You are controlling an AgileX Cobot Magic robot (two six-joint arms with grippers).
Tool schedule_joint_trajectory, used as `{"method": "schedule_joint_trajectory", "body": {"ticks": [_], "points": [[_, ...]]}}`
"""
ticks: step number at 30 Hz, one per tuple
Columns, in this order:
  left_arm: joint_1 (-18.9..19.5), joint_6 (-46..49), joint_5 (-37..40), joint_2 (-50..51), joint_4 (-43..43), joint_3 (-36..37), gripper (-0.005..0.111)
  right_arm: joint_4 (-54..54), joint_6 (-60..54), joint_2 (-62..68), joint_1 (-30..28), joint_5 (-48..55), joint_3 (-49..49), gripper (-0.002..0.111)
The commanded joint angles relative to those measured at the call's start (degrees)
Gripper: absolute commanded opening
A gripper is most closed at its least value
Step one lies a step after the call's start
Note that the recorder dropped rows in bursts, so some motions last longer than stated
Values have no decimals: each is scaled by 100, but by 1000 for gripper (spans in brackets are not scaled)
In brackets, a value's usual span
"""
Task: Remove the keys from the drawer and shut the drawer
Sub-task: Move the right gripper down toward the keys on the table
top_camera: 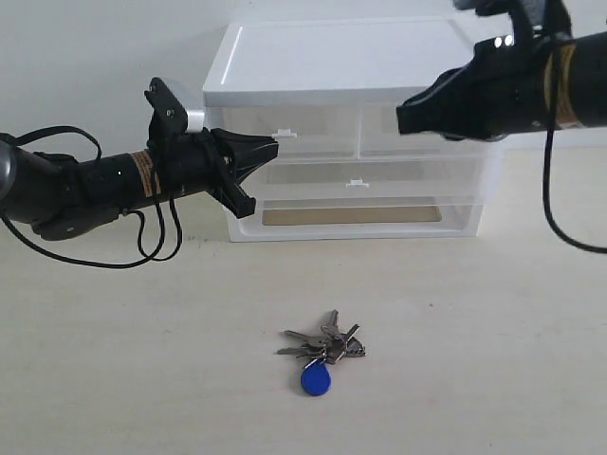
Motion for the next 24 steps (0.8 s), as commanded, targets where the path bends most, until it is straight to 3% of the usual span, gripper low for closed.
{"method": "schedule_joint_trajectory", "body": {"ticks": [1,7,9,11,13,17,20,24], "points": [[105,64,525,4,-1535,-135,4,-46,-1397,-59,532,-119,249,0],[105,64,538,4,-1535,-135,4,-46,-1933,-59,1685,2345,504,0],[105,64,538,4,-1535,-135,4,-46,-2583,-1,2119,3771,633,0],[105,64,538,4,-1535,-135,4,608,-3326,129,2462,5422,614,0],[105,64,538,4,-1535,-135,4,1323,-3946,267,2637,6337,408,0],[105,24,573,4,-1535,-135,4,3755,-5579,406,2638,5840,-177,0],[105,-31,575,4,-1535,-135,4,6090,-7536,515,2638,5176,-510,0],[105,-31,575,4,-1535,-135,4,8230,-9591,767,2638,5303,-797,1]]}}
